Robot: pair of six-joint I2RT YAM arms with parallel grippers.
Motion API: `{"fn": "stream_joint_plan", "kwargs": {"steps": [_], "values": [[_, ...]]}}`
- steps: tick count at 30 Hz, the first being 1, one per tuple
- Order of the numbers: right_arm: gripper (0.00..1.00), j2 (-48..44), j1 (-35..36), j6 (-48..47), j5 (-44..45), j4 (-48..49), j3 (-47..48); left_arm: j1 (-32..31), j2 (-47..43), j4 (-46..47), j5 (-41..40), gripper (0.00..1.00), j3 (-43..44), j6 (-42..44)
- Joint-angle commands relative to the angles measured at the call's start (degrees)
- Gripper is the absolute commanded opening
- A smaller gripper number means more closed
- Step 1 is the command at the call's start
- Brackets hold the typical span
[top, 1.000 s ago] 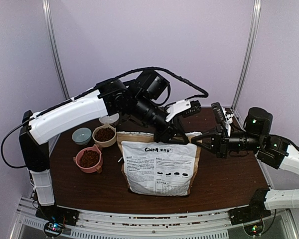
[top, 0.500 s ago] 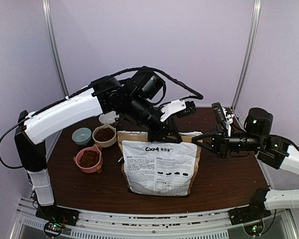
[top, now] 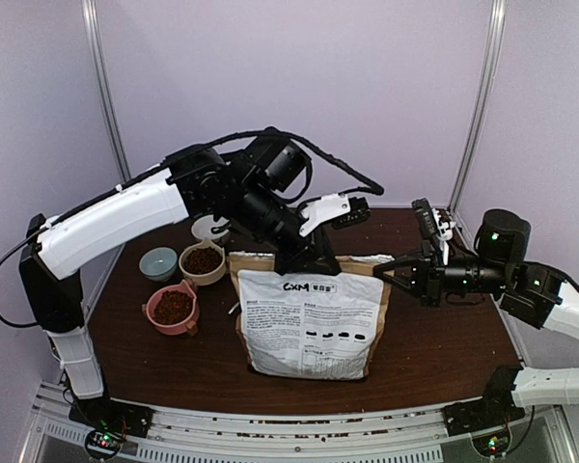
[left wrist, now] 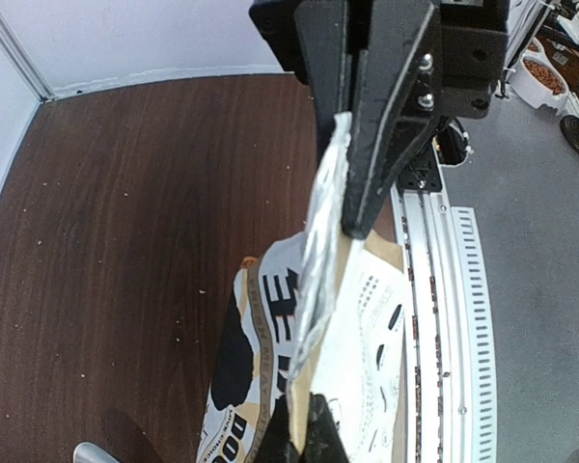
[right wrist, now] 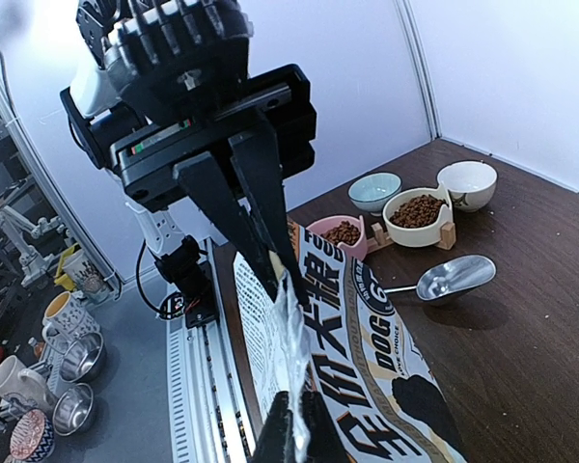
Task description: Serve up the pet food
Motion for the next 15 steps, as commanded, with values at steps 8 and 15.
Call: {"fn": "stream_joint_plan", "kwargs": {"steps": [8,15], "values": [[0.00,-1.76,-0.20,-1.28,1.51,-0.93,0.45,1.74,-4.40,-2.22,-5.71,0.04,-2.41,0.95],[0.00,-1.98,-0.23,-1.38,1.94,-1.28,0.50,2.18,-5.55,-2.23,-6.93,0.08,-3.95,1.17]]}}
